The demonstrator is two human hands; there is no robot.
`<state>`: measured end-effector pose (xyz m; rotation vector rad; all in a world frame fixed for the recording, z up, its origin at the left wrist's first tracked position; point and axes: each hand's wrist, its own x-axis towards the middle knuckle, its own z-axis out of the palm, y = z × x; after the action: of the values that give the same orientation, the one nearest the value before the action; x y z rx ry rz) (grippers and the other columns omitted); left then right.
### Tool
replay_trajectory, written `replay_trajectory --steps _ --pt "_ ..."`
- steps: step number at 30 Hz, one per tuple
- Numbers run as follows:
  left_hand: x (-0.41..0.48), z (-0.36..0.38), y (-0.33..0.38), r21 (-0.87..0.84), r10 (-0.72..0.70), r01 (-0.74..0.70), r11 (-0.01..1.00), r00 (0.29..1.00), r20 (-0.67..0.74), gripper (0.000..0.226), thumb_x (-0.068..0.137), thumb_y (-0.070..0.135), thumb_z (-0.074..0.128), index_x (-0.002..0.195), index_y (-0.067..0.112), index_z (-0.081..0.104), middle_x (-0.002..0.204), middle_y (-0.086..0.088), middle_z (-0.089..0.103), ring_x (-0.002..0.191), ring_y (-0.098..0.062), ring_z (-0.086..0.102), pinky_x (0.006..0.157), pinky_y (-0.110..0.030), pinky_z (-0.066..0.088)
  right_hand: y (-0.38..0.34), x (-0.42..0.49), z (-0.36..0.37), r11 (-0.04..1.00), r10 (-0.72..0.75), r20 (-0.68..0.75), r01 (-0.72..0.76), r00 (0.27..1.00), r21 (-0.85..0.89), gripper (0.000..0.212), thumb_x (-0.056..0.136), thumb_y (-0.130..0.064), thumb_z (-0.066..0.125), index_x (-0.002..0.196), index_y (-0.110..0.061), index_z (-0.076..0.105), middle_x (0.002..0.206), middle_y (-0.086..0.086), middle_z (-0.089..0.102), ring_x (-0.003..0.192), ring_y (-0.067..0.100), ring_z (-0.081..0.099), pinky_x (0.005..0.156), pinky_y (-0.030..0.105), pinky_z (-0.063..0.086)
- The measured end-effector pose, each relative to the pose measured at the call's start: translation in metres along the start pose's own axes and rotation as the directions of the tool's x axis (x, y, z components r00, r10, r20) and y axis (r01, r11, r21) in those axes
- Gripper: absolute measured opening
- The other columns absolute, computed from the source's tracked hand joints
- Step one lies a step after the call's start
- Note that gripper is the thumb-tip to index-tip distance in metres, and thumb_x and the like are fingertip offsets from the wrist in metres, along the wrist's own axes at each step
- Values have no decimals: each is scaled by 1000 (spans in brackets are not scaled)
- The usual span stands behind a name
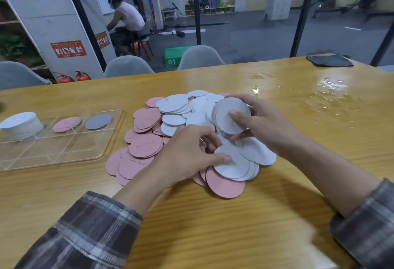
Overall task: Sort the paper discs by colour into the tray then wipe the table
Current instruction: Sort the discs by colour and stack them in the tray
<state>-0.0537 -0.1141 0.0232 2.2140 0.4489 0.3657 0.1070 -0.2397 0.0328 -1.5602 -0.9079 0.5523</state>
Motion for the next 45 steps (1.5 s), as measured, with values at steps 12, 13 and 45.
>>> replay_trajectory --steps 12,13,45 --pt "6 -30 -8 -387 -54 5 922 992 -116 12 90 12 80 95 5 72 74 -6 71 62 -17 63 63 -22 55 -6 -2 7 988 116 7 -116 993 101 27 108 -17 48 127 -20 68 120 7 70 101 26 72 73 39 64" --pt "7 -29 -9 -406 -60 -4 914 988 -144 12 90 12 80 95 5 72 75 -6 72 62 -18 64 65 -24 56 -7 -3 8 983 128 22 -129 992 126 27 108 -19 47 125 -19 69 119 7 70 102 27 72 74 42 64" --pt "2 -14 -10 2 14 -14 1000 1000 27 14 78 27 90 83 24 77 73 9 73 64 -6 61 65 -18 49 -6 -5 5 994 87 67 -91 994 54 29 107 -12 51 134 -18 58 114 15 72 92 31 76 79 39 64"
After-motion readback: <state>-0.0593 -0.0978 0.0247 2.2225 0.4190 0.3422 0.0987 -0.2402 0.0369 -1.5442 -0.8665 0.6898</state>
